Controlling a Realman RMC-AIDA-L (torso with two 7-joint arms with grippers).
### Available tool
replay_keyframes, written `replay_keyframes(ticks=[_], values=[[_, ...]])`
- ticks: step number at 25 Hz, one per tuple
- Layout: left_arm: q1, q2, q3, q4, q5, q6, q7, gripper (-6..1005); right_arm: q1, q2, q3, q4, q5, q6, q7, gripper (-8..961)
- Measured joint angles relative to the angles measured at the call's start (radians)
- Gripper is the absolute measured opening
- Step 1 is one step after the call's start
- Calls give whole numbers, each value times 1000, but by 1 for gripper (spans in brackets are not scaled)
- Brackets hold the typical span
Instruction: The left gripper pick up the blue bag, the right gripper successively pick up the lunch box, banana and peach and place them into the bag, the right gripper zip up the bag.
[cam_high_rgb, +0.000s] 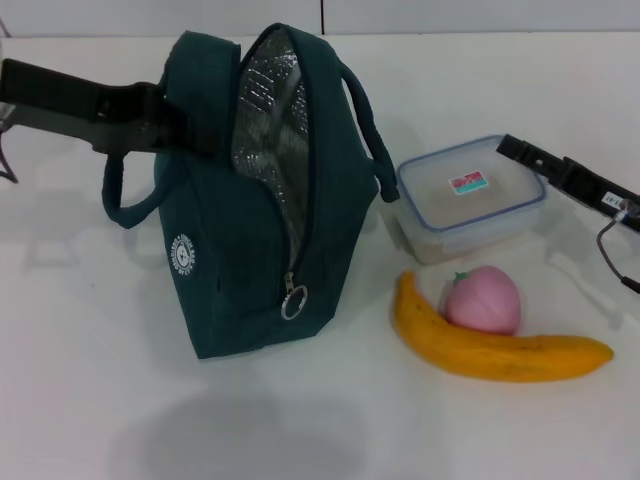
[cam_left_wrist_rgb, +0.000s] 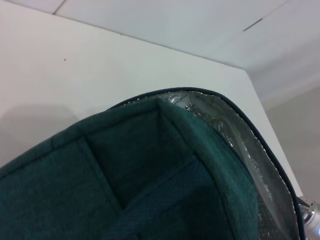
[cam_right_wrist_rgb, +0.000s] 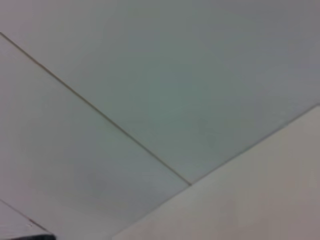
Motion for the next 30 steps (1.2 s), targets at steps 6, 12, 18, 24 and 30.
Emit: replay_keyframes(ticks=[6,12,18,24,30], values=[[-3,-1,0,-3,0,-2,0,34,9,1,-34,-1,0,2,37,810],[-13,-1,0,-51,1,-3,5,34,1,-1,-34,-1,1,-44,88,804],[-15,-3,0,-63,-3,-3,8,34,0,-3,-34,-13,1,-100,158,798],[-15,-3,0,-62,-6,-3,8,34,0,-4,-39,-24,0,-141,195,793],[-15,-2,0,-64,-6,-3,15,34,1,-3,-53,-25,0,-167,225,787]])
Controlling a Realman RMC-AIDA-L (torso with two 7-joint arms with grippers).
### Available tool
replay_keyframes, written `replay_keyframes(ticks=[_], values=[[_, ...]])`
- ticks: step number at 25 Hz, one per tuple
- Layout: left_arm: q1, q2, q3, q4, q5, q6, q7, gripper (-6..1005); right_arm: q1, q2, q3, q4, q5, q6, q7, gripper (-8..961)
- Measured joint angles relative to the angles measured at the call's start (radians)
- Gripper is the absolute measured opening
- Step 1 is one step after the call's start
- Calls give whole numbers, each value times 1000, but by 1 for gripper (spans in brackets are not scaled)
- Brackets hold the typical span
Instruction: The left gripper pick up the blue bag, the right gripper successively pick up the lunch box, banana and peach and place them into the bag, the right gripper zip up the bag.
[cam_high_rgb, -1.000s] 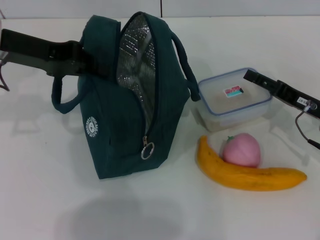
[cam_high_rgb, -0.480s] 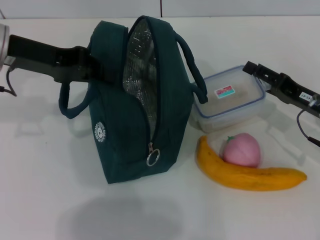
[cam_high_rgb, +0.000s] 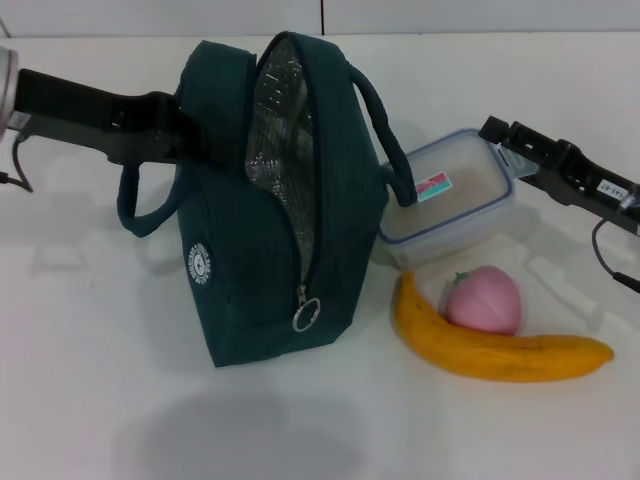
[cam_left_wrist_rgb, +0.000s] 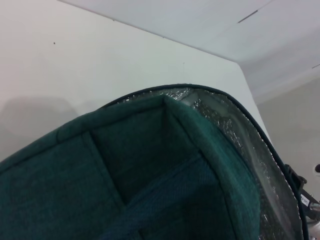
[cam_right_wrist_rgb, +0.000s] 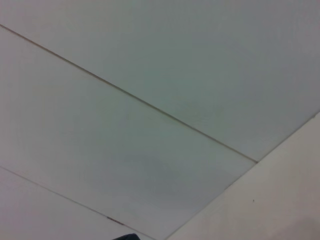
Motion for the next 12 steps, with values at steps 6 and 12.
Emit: replay_keyframes(ticks=[6,12], values=[[0,-1,-1,0,0,-4,5,34,2,2,-10,1,0,0,13,701],[-5,-1,0,0,0,-5,5,34,2,4,-10,5,0,3,43,525]])
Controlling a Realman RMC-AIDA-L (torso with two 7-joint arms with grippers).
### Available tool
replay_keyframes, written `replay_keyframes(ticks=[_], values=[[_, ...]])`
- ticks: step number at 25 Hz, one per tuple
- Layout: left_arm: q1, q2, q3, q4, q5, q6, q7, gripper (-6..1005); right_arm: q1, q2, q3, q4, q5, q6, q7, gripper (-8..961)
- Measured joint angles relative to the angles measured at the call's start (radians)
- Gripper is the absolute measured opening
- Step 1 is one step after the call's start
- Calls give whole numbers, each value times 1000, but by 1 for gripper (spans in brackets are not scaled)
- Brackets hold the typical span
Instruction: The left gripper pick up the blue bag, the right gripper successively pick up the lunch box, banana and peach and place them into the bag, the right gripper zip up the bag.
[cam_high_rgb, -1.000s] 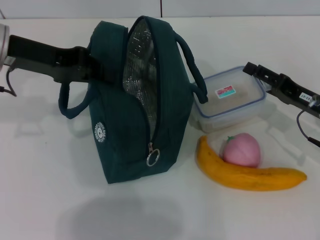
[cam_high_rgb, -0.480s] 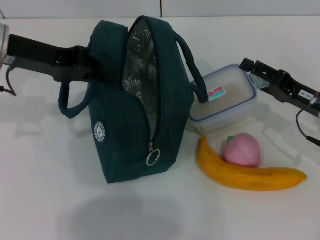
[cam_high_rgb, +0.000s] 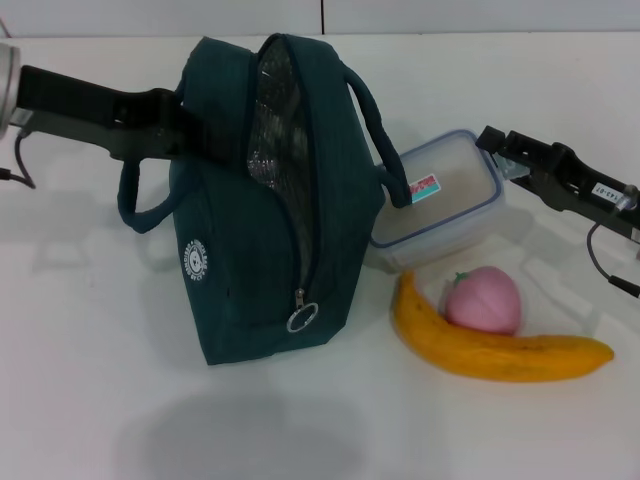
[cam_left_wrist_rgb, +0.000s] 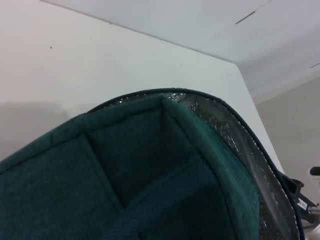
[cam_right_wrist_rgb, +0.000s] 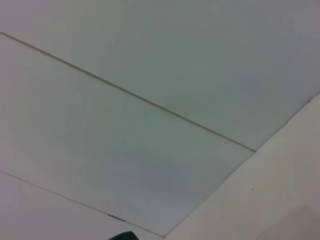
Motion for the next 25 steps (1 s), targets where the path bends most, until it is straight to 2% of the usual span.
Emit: replay_keyframes(ticks=[5,11,22,25], values=[[-1,-2,0,-1,0,0,1,34,-4,0,0,4,0,6,23,438],[-1,-14,0,-3,5,0,12,34,-11,3,0,4,0,4,48,434],[3,-15,0,-4,7,1,24,34,-25,6,2,9,7,-13,74,297],[5,-15,0,-4,7,1,28,34,-28,6,12,17,16,-25,74,232]])
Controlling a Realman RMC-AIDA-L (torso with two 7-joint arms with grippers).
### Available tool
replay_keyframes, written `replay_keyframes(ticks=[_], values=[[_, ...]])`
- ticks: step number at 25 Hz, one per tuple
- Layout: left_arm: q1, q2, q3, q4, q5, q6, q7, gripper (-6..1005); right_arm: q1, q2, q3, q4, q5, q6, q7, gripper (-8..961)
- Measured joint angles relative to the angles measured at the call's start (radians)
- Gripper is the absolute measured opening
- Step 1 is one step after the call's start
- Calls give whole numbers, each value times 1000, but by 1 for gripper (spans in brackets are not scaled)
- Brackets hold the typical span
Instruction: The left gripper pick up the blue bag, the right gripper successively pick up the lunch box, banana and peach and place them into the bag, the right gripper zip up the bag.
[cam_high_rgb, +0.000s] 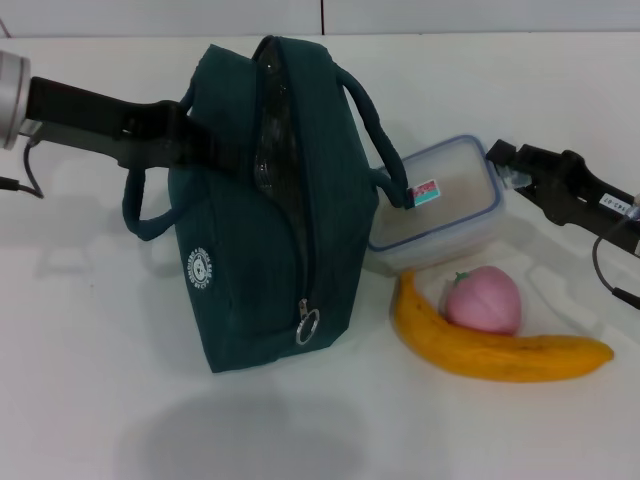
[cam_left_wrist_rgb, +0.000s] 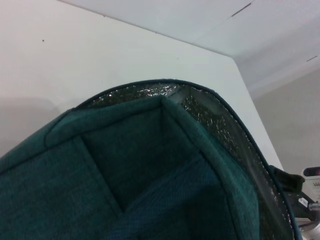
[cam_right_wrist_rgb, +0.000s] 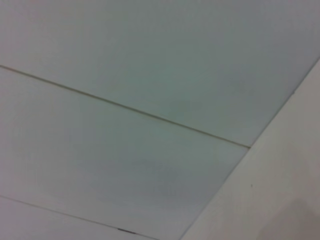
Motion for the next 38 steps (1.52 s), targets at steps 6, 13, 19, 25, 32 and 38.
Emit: replay_keyframes(ticks=[6,13,19,25,32,38], values=[[2,-1,0,-6,-2,-1,9,34,-18,1,2,3,43,-32,0,189],[2,-1,-3,-11,-6,-1,10,34,-22,1,2,3,49,-43,0,176],[2,-2,-2,-11,-6,-2,10,34,-30,-1,-3,2,48,-27,-9,154],[3,-2,-2,-12,-6,-5,11,34,-60,-3,-3,-8,48,-9,-10,140],[1,-3,-3,-12,-3,-12,12,34,-77,-6,2,-25,47,-12,-12,96],[-4,-3,-2,-21,-2,-17,12,34,-79,-6,3,-25,66,-40,-13,96]])
